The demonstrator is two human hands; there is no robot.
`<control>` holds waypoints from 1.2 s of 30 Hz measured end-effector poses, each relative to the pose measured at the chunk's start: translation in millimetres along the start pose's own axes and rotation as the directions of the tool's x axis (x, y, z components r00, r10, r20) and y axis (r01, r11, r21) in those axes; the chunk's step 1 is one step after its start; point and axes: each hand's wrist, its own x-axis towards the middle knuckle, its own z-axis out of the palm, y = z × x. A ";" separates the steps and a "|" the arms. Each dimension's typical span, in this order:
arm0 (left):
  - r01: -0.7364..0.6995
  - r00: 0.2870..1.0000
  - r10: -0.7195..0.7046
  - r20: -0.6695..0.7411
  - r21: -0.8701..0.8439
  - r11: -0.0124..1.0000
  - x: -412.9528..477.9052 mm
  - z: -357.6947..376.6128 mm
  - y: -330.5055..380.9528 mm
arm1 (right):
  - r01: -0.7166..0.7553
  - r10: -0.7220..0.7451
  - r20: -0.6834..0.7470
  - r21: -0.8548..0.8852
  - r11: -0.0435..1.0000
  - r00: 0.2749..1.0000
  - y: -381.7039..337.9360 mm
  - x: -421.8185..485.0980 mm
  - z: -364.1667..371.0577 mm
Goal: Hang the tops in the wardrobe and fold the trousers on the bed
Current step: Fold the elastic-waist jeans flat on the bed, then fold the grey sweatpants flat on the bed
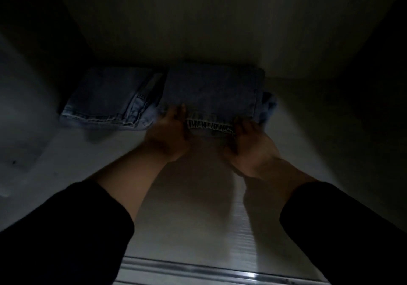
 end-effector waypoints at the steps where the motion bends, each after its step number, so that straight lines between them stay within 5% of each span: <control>1: -0.017 1.000 0.017 0.004 0.004 1.000 4.6 0.3 -3.2 | -0.004 0.004 0.019 -0.002 1.000 1.000 4.2 4.7 2.5; 6: 0.029 0.992 -0.026 0.121 -0.023 0.999 -7.0 -5.1 0.8 | -0.041 0.032 0.129 0.069 0.997 0.991 5.4 0.7 -1.1; 9: 0.065 0.979 -0.056 0.196 -0.040 0.997 -42.4 1.2 5.5 | -0.056 0.011 0.167 0.266 0.962 0.986 4.7 -32.4 -3.8; 16: 0.027 0.956 -0.016 0.293 -0.032 0.999 -117.8 -26.8 54.5 | -0.329 0.228 0.255 0.489 0.808 0.940 0.3 -140.2 -45.3; 36: -0.211 0.920 0.292 0.263 -0.295 0.932 -364.6 -523.4 323.3 | -0.624 0.547 0.302 0.331 0.708 0.781 -83.7 -413.7 -618.7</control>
